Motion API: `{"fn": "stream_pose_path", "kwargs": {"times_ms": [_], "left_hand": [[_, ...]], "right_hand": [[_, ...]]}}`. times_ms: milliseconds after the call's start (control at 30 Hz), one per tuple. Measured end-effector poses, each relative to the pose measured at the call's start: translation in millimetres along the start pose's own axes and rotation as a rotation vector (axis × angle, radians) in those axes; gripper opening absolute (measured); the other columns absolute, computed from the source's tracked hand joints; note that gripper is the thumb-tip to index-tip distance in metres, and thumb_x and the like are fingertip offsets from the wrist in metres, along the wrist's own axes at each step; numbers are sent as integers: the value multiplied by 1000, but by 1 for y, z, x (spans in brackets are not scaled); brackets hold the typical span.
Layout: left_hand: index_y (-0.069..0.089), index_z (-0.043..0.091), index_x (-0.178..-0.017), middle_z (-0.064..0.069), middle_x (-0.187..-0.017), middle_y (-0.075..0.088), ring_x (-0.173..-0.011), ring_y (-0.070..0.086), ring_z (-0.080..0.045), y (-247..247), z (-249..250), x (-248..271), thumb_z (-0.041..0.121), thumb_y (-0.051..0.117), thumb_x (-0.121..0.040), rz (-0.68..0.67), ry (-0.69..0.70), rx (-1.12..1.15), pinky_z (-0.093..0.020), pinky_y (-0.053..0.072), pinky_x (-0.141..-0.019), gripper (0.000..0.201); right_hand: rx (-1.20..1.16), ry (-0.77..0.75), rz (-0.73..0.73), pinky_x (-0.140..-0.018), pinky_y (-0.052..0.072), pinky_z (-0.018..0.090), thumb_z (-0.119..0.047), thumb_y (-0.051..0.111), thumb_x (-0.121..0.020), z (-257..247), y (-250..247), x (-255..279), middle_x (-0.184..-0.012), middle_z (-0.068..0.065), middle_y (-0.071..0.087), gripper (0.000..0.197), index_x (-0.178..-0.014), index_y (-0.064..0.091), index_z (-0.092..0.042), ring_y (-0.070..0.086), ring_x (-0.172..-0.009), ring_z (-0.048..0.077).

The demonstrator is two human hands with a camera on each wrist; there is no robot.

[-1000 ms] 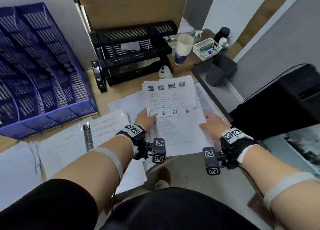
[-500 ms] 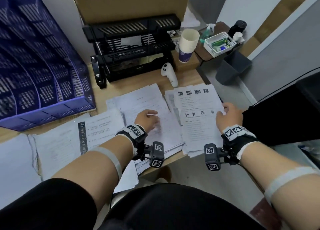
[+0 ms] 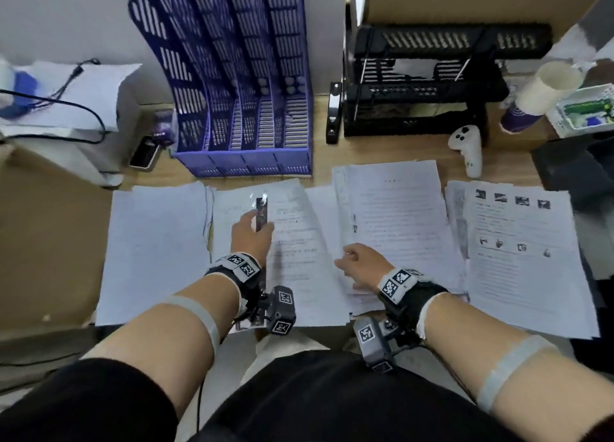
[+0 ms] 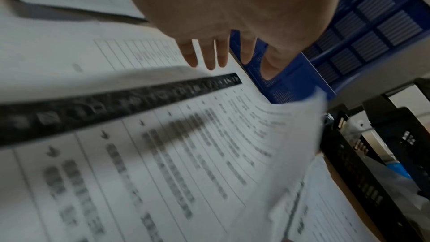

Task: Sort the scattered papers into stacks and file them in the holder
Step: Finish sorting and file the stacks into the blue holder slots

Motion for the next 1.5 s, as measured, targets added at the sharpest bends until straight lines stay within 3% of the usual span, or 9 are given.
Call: {"fn": "stream_pose_path", "kwargs": {"times_ms": [133,300,500,667,900,1100,1200,1333,1500], "left_hand": [[42,17,-146,-14,-146,47,-128,52,-33,-37,-40,-7,21,57,-90,-23,-147,-212,-37,43,-104,58],[39,17,-146,-11,-147,47,-130,50,-31,-66,-66,-19,21,58,-89,-100,-162,-227,-36,42,-107,60],[39,9,-144,-8,-131,54,-121,54,-31,-83,-70,-40,18,62,-89,-208,-147,-182,-35,44,-98,60],[65,10,-111,-4,-101,59,-97,58,-25,-81,-73,-46,15,64,-89,-326,-45,-205,-34,49,-83,23],[57,10,-131,-7,-130,63,-116,59,-27,-79,-78,-38,19,63,-93,-387,8,-195,-31,44,-96,40],[37,27,-148,3,-134,61,-117,60,-23,-72,-80,-25,18,61,-90,-410,74,-142,-31,45,-99,63],[35,23,-150,0,-140,57,-121,58,-23,-68,-81,-24,20,62,-88,-398,68,-172,-34,47,-102,68],[55,14,-133,-8,-114,69,-98,65,-26,-71,-80,-26,9,58,-87,-308,61,-212,-27,47,-77,45],[62,11,-123,-9,-109,71,-86,60,-20,-72,-84,-32,6,61,-85,-221,59,-289,-24,44,-74,38]], "right_hand": [[158,7,133,-63,37,29,-26,54,-89,-19,14,-8,-72,-4,43,22,-74,39,-19,43,-64,16],[112,-72,98,-92,51,37,-22,53,-86,-52,47,-11,-116,1,69,36,-121,59,-18,63,-106,24],[54,1,188,-97,50,42,-25,52,-83,-64,64,-14,-121,12,66,39,-119,57,-11,63,-109,31],[-2,56,239,-102,45,39,-21,58,-87,-65,70,-10,-129,4,61,44,-130,54,-14,57,-118,24],[9,101,302,-92,46,30,-18,63,-86,-51,72,-8,-121,2,64,43,-129,57,-11,60,-112,22],[96,68,433,-58,39,23,-20,68,-79,-50,74,-5,-80,-2,64,9,-82,62,-14,59,-74,16],[155,44,460,-47,28,22,-15,66,-81,-51,71,-3,-59,-4,48,30,-58,45,-18,43,-54,12],[149,72,520,-53,34,25,-12,48,-92,-44,58,3,-76,6,52,2,-91,47,-10,48,-63,19],[65,168,716,-56,38,27,-4,39,-92,-23,19,27,-74,5,50,25,-113,44,-15,50,-64,25]]}}
Point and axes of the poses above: each hand's wrist, its own x-axis away from the middle knuckle, its own y-axis out of the palm, z = x × y, the point moved 6 cm from there along -x, towards the middle knuckle
